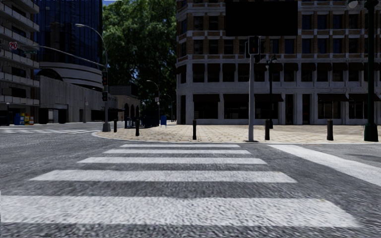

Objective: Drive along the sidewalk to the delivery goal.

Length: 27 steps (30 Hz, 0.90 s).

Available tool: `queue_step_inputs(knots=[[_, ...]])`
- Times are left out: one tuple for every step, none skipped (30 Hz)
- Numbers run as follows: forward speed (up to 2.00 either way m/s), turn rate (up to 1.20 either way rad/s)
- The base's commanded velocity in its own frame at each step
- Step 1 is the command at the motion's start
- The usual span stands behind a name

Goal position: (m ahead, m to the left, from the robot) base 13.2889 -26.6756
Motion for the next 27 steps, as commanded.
queue_step_inputs(knots=[[2.0, -0.13], [2.0, -0.18], [2.0, -0.2], [2.0, -0.2], [2.0, -0.21], [2.0, -0.24], [2.0, -0.26], [2.0, -0.27], [2.0, -0.27], [2.0, -0.27], [2.0, -0.27], [2.0, -0.27], [2.0, -0.27], [2.0, -0.27], [2.0, -0.27], [2.0, -0.27], [2.0, -0.27], [2.0, -0.27], [2.0, -0.27], [2.0, -0.27], [2.0, -0.27], [2.0, -0.27], [2.0, -0.27], [2.0, -0.27], [2.0, -0.27], [2.0, -0.27], [2.0, -0.27]])
